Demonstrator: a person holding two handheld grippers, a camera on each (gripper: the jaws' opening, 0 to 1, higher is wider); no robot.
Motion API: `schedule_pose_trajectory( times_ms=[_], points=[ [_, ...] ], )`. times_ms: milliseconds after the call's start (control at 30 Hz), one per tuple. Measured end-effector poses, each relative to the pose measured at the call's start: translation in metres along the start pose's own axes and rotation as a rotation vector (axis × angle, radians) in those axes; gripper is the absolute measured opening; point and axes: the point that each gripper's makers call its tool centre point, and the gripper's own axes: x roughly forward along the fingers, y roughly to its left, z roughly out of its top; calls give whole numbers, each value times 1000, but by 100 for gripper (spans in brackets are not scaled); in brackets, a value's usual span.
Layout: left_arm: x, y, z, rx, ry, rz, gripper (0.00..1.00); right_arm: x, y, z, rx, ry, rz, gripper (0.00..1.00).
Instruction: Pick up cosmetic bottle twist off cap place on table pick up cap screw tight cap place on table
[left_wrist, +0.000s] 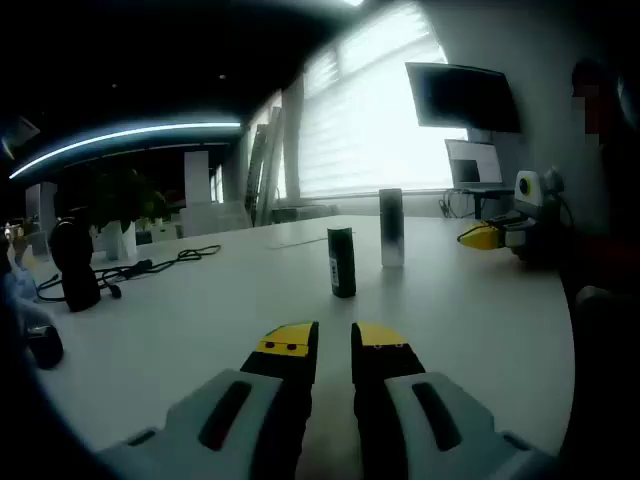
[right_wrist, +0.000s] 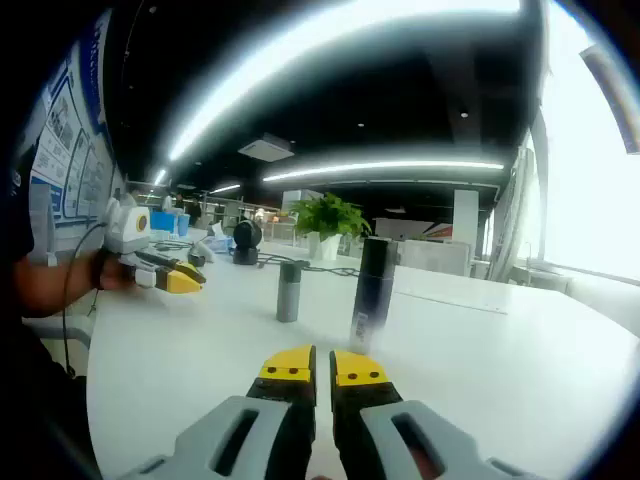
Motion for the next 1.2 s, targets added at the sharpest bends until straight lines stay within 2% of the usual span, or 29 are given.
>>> schedule_pose_trajectory(
  times_ms=[1200],
  points=[
    [0,1,-1,0,0,3,6,0,2,-1,-11,4,0,1]
  ],
)
